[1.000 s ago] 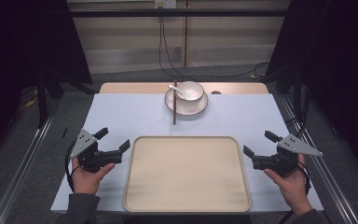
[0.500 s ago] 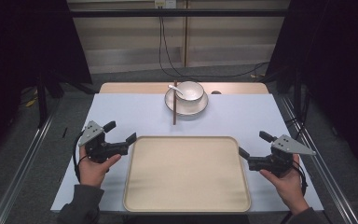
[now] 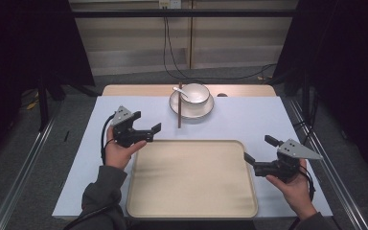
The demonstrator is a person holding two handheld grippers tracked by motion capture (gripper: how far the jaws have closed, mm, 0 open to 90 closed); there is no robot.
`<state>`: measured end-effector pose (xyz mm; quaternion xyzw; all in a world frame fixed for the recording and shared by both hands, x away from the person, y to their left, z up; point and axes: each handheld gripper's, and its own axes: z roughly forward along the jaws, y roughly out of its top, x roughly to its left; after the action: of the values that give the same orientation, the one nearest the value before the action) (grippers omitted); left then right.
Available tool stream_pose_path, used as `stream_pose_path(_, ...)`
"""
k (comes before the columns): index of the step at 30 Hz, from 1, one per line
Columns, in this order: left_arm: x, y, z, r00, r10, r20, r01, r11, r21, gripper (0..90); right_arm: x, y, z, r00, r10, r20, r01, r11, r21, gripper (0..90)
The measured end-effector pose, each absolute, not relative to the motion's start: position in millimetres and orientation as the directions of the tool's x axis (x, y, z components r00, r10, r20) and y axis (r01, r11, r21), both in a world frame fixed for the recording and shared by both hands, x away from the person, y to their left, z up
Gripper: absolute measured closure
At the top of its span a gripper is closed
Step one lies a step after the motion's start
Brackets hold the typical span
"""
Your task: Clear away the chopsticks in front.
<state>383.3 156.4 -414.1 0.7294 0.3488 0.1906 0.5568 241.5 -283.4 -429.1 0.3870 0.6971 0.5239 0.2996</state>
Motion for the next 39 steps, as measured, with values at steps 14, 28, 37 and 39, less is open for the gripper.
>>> stream_pose_path(14, 435, 119, -410, 0.661, 0.739, -0.129, 0.351, -0.153, 0.924, 5.0, 238, -279, -428, -0.547, 0.837, -0.022, 0.219, 0.168, 0.961, 2.2)
stream_pose_path(28, 472, 84, -422, 0.632, 0.773, -0.053, 0.401, -0.268, 0.876, 6.3, 238, -279, -429, -0.559, 0.829, -0.017, 0.211, 0.162, 0.964, 2.4)
stream_pose_path(37, 489, 74, -440, 0.594, 0.803, -0.049, 0.45, -0.281, 0.848, 7.4, 240, -279, -429, -0.559, 0.829, -0.005, 0.211, 0.149, 0.966, 2.4)
stream_pose_path(39, 491, 72, -443, 0.592, 0.804, -0.045, 0.457, -0.289, 0.841, 7.8, 240, -278, -430, -0.564, 0.826, 0.001, 0.216, 0.147, 0.965, 2.4)
